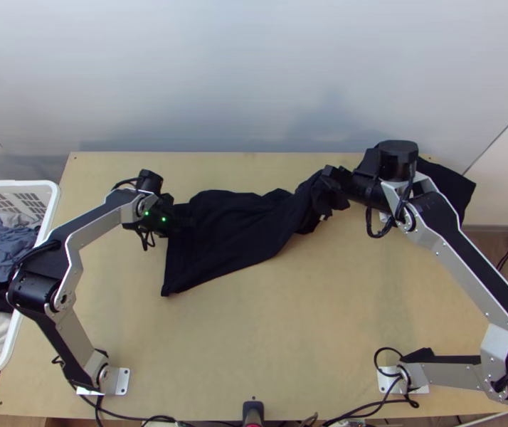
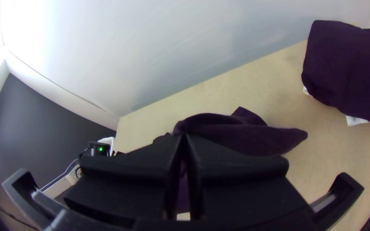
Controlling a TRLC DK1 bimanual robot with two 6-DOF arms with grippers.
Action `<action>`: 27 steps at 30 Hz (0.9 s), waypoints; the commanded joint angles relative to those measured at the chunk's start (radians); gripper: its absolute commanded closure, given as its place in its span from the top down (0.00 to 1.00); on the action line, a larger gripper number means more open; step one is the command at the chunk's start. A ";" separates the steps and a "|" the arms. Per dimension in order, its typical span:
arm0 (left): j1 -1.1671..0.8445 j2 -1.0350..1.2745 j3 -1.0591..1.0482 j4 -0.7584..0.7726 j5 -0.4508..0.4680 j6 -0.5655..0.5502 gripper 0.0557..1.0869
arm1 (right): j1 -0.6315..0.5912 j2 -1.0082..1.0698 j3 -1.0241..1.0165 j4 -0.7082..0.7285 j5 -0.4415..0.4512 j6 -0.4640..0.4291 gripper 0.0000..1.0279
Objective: Fold the t-shirt
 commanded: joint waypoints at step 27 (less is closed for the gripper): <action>0.281 -0.170 0.671 -0.523 0.008 -0.200 0.04 | -0.142 -0.019 0.217 -0.221 -0.001 0.070 0.03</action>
